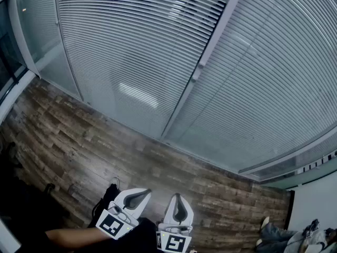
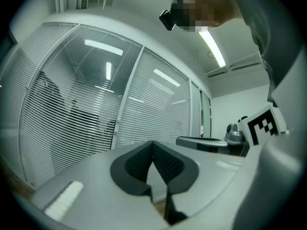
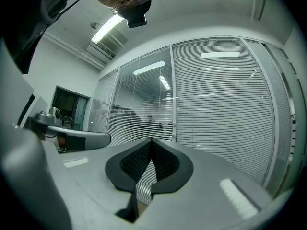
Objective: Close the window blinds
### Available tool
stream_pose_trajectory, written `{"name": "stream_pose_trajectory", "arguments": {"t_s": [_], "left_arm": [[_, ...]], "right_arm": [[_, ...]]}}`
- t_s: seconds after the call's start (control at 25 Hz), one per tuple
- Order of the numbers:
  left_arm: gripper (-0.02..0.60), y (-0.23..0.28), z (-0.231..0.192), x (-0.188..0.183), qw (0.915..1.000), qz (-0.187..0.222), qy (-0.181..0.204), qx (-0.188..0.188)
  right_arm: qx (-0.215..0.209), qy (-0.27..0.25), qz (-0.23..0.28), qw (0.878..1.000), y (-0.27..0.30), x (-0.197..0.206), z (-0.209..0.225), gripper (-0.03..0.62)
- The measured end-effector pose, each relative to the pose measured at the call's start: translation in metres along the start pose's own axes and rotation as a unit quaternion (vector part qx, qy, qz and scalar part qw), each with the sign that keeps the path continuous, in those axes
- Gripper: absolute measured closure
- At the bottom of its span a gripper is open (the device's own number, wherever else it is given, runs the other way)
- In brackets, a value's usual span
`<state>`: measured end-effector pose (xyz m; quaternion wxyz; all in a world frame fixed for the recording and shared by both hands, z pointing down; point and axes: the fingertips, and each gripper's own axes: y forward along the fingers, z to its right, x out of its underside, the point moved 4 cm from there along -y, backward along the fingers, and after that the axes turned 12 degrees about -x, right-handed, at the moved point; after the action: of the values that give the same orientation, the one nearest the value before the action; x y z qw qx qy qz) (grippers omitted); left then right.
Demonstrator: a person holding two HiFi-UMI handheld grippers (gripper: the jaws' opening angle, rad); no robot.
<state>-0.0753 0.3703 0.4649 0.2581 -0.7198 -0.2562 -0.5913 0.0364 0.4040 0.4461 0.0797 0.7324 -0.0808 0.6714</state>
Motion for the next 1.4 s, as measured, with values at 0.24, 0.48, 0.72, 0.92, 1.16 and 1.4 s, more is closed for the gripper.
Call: {"name": "stream_pose_trajectory", "arguments": {"t_s": [0.24,0.48,0.72,0.92,1.16,1.4], "left_arm": [[0.581,-0.003,-0.008,0.003,0.9998,-0.001,0.007,-0.016],[0.581,-0.003,-0.007,0.008,0.9994,-0.003,0.017,-0.031],[0.581,-0.008,-0.001,0.014,0.9993,-0.013,0.017,-0.032],[0.581,-0.010,-0.011,0.017,0.9990,-0.014,0.017,-0.040],[0.581,0.015,-0.017,0.020,0.9997,-0.021,0.004,-0.009],[0.581,0.055,-0.037,0.019,0.9994,-0.031,-0.013,0.002]], "right_arm": [[-0.012,-0.015,0.000,1.000,0.001,0.008,-0.004,0.594],[-0.035,0.001,0.023,0.999,-0.002,0.007,-0.005,0.592],[-0.045,0.021,0.027,0.998,-0.004,0.013,-0.002,0.591],[-0.033,0.027,0.033,0.999,-0.001,0.014,-0.002,0.592],[0.000,0.018,0.027,0.999,0.011,0.014,0.013,0.592],[0.024,0.008,0.014,1.000,0.045,0.010,0.040,0.592]]}}
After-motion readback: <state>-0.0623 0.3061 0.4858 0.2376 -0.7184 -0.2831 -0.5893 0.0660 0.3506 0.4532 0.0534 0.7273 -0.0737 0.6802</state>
